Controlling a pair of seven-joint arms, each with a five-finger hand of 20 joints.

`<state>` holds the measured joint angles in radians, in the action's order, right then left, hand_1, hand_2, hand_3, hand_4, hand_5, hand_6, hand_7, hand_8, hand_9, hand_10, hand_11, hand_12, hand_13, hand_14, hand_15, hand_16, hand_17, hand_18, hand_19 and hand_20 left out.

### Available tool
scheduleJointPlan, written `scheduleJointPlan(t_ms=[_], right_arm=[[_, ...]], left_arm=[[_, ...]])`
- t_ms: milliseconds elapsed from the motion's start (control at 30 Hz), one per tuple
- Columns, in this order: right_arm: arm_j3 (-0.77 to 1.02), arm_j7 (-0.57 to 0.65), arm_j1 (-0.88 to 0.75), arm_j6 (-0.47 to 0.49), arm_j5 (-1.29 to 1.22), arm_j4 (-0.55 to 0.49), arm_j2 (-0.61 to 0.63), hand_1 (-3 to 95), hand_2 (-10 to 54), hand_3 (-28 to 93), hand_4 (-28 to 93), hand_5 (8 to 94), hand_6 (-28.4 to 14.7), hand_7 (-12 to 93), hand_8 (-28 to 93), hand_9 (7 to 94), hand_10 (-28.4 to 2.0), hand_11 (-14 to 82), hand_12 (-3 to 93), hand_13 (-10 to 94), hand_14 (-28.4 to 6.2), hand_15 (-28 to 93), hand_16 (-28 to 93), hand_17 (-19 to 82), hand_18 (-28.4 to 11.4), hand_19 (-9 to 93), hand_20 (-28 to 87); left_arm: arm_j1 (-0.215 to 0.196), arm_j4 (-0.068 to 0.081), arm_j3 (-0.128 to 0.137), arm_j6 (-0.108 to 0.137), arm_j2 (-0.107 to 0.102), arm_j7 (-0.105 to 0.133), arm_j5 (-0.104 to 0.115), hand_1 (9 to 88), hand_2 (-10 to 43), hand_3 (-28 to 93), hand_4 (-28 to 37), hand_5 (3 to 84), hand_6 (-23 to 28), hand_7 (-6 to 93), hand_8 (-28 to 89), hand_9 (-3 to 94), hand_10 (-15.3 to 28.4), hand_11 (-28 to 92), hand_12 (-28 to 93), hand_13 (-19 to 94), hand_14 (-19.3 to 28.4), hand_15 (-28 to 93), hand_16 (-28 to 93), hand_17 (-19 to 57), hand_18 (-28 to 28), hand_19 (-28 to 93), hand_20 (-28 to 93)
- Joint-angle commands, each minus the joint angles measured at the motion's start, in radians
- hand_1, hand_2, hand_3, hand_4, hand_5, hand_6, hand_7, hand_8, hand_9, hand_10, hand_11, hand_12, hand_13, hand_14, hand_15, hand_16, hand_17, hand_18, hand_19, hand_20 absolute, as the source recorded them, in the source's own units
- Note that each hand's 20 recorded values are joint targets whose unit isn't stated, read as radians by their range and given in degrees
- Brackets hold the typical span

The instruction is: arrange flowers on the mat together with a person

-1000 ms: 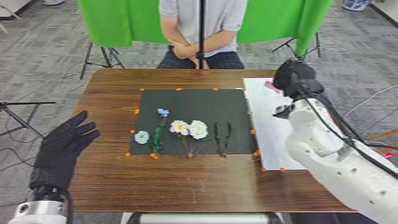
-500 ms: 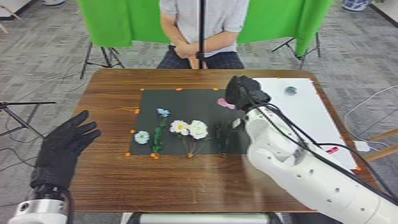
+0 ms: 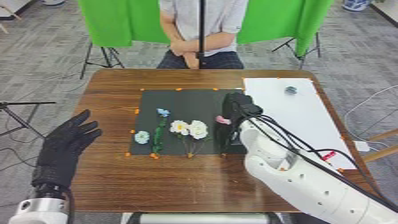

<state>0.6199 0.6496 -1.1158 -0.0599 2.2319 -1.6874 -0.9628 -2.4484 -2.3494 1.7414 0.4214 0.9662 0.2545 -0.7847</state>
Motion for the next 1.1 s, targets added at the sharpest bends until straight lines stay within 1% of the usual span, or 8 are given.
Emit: scheduleJointPlan(t_ms=[33, 333, 500, 600, 633, 800, 933, 1100], right_arm=[[0.022, -0.003, -0.009, 0.060, 0.027, -0.036, -0.002, 48.8, -9.5, 69, -28, 71.8, 3.0, 19, -2, 81.8, -7.6, 28.5, 32.3, 74, -5.8, 61, 18, 29, -14.4, 77, 3], [0.015, 0.018, -0.004, 0.062, 0.057, -0.066, 0.025, 41.9, -9.5, 73, -28, 68.3, 2.6, 17, -6, 77.0, -9.8, 36.6, 24.0, 72, -6.9, 62, 17, 28, -15.7, 77, 4], [0.078, 0.028, -0.041, 0.058, 0.038, -0.130, 0.052, 38.7, -8.8, 74, -26, 68.2, 2.3, 16, -11, 76.5, -11.1, 38.5, 20.8, 72, -7.6, 62, 17, 28, -16.3, 77, 4], [0.166, 0.037, -0.113, 0.049, 0.010, -0.186, 0.068, 36.4, -6.2, 73, -25, 67.8, 1.4, 16, -12, 75.5, -12.6, 37.6, 20.6, 71, -8.7, 63, 17, 28, -16.9, 77, 4], [0.194, 0.031, -0.137, 0.038, 0.003, -0.202, 0.073, 36.0, -5.8, 73, -25, 67.5, 1.1, 15, -12, 75.1, -13.1, 37.2, 20.5, 70, -9.0, 63, 17, 27, -17.2, 77, 4], [0.423, 0.006, -0.329, -0.005, -0.173, -0.312, 0.061, 29.3, 1.5, 71, -24, 63.9, -1.0, 14, -11, 71.1, -15.3, 33.8, 19.3, 67, -11.6, 64, 16, 26, -18.6, 77, 4], [0.565, -0.041, -0.460, -0.078, -0.320, -0.374, 0.060, 24.3, 7.0, 71, -23, 58.2, -3.3, 13, -11, 63.1, -18.6, 27.3, 16.9, 59, -16.1, 64, 13, 21, -20.7, 74, 3], [0.732, -0.176, -0.609, -0.155, -0.597, -0.427, 0.045, 21.6, 8.4, 73, -22, 53.8, -3.6, 12, -11, 56.1, -19.4, 20.7, 15.2, 51, -18.8, 60, 8, 17, -21.4, 69, 2]], left_arm=[[-0.008, 0.007, -0.003, -0.009, 0.011, -0.012, -0.006, 22.6, 6.5, 79, -28.3, 38.7, 9.5, 14.5, -10, 34.5, 20.4, 30, 9, 23, 26.4, 58, -13, -9.8, 21.2, 52, 9], [-0.019, 0.004, -0.002, -0.004, 0.008, -0.005, -0.003, 22.6, 6.5, 79, -28.3, 38.8, 9.5, 14.5, -10, 34.6, 20.3, 30, 9, 23, 26.4, 58, -13, -9.8, 21.2, 52, 9], [-0.026, 0.006, -0.001, 0.001, 0.004, 0.020, 0.004, 22.6, 6.5, 79, -28.3, 38.8, 9.6, 14.5, -10, 34.6, 20.3, 30, 9, 23, 26.4, 58, -13, -9.8, 21.2, 52, 9], [-0.013, 0.008, -0.002, -0.001, 0.002, 0.007, -0.004, 22.5, 6.4, 80, -28.3, 38.8, 9.6, 14.5, -10, 34.6, 20.3, 30, 9, 23, 26.4, 58, -13, -9.8, 21.2, 52, 9], [-0.019, 0.008, -0.006, 0.005, -0.001, 0.021, 0.003, 22.5, 6.4, 80, -28.3, 38.8, 9.6, 14.5, -10, 34.6, 20.3, 30, 9, 23, 26.4, 58, -13, -9.9, 21.2, 52, 9], [-0.024, 0.007, -0.002, 0.001, 0.001, 0.019, 0.005, 22.5, 6.4, 80, -28.3, 38.8, 9.6, 14.5, -10, 34.6, 20.3, 30, 9, 23, 26.3, 58, -13, -9.9, 21.2, 52, 9], [-0.034, 0.003, -0.005, 0.030, -0.012, 0.034, 0.007, 22.5, 6.4, 79, -28.3, 38.8, 9.5, 14.4, -10, 33.3, 19.9, 29, 8, 22, 26.2, 57, -13, -9.8, 21.2, 52, 9], [-0.048, 0.004, 0.002, 0.030, -0.009, 0.047, 0.012, 22.2, 5.9, 80, -28.3, 36.4, 8.4, 13.4, -10, 24.0, 15.9, 21, 8, 15, 23.1, 43, -11, -10.3, 20.1, 47, 7]])
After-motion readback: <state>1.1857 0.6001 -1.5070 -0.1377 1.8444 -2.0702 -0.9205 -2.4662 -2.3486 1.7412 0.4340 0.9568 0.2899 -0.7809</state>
